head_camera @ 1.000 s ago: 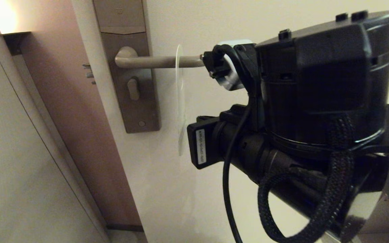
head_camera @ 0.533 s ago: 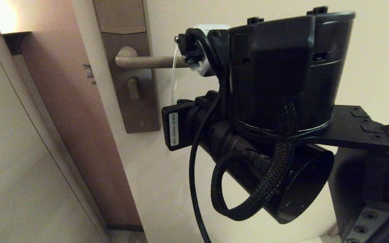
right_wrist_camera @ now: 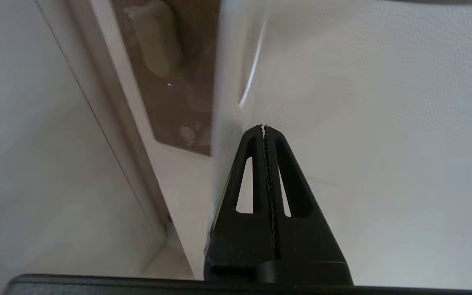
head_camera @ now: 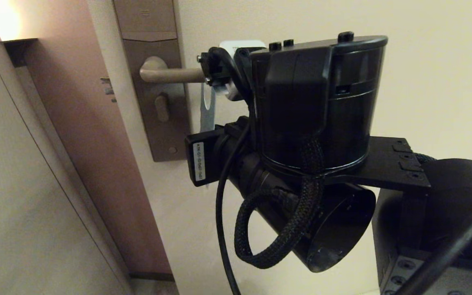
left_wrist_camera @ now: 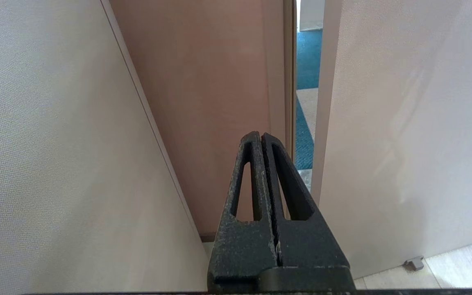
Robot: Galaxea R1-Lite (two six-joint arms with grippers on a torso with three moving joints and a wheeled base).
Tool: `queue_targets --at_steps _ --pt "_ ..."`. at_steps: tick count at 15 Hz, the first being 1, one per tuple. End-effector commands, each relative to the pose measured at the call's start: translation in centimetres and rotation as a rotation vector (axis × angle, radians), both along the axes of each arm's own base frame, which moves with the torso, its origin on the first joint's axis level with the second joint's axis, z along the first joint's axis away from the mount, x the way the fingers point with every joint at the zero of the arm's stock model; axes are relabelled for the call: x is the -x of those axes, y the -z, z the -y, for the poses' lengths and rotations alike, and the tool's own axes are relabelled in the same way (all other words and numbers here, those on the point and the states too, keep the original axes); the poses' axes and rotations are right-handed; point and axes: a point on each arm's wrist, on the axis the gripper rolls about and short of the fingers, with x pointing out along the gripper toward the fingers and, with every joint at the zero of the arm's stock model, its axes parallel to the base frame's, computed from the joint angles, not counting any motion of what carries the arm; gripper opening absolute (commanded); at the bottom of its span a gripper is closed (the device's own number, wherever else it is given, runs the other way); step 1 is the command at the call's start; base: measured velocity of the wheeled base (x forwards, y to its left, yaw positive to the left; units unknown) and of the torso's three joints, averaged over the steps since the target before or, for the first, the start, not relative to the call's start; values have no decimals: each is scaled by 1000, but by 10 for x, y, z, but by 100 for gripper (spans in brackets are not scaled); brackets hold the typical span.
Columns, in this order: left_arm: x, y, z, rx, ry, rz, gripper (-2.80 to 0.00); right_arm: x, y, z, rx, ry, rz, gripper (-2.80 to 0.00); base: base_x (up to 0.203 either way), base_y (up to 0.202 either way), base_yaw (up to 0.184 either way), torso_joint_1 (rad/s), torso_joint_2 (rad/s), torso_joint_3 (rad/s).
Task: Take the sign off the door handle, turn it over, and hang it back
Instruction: Hang the sign back with the other side facing out
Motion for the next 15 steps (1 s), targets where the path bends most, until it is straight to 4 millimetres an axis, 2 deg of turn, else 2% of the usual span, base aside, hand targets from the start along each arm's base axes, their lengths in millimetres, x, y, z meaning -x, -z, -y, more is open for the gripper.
queue_targets --at_steps 1,7,15 --pt "0 0 0 0 1 0 -280 3 -2 -6 -15 -10 5 -280 0 0 0 0 0 0" --pt "0 0 0 0 1 0 -280 16 -4 -24 -46 -63 21 -280 0 0 0 0 0 0" --pt "0 0 0 0 1 0 -280 18 0 -48 -136 -89 68 -280 0 0 0 0 0 0"
